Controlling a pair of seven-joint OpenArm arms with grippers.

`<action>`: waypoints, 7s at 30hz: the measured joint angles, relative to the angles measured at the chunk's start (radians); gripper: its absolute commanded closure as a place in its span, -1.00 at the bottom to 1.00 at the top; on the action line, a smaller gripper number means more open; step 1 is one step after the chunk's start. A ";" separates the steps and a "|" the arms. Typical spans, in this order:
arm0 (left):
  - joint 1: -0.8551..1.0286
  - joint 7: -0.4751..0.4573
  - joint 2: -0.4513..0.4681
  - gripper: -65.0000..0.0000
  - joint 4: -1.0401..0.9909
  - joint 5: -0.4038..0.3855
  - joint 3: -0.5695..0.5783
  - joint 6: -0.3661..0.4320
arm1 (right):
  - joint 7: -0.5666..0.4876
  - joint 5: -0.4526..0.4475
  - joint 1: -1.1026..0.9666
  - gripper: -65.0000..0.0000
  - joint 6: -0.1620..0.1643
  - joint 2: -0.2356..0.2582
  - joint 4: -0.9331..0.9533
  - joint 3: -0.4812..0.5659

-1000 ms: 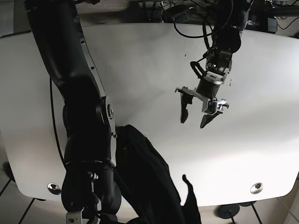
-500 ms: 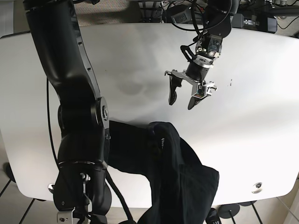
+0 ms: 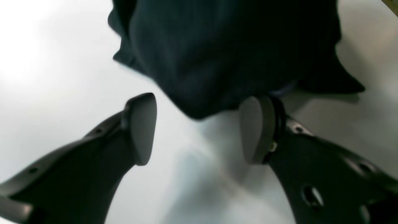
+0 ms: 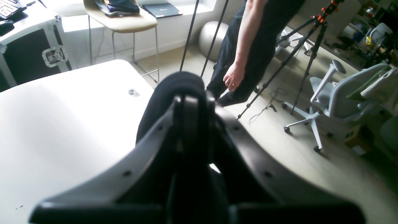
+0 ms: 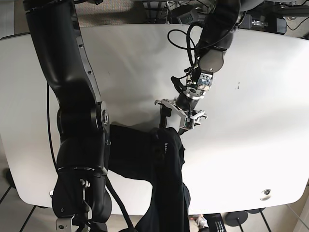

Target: Fold the T-shirt properly

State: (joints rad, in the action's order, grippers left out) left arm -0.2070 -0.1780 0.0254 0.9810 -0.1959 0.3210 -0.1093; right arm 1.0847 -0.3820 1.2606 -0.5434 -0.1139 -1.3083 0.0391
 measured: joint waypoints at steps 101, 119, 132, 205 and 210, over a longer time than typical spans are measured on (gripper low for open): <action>0.475 0.504 0.214 -0.43 0.825 0.011 -0.629 -0.335 | -0.014 -0.295 -1.708 -1.00 0.019 0.186 -0.686 -0.751; 0.591 0.860 0.245 -0.43 0.941 -0.299 -0.776 -0.591 | -0.014 -0.280 -1.372 -1.00 0.027 0.299 -0.562 -0.432; 0.570 1.059 0.244 -0.43 0.947 -0.592 -1.154 -0.587 | -0.098 -0.279 -1.053 -1.00 0.029 0.302 -0.313 0.071; 0.435 1.053 0.219 -0.43 0.942 -0.305 -1.164 -0.588 | -1.077 0.130 -0.566 -0.82 0.117 0.241 0.911 0.333; 0.435 1.053 0.219 -0.43 0.942 -0.305 -1.164 -0.588 | -1.107 0.114 -0.605 -0.14 0.121 0.241 0.884 0.333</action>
State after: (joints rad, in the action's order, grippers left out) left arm 0.2276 0.8749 0.2447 1.9232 -0.5011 -0.8425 -0.6975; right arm -0.0227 -0.2676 0.6556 -0.4221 0.1276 -0.4240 0.3721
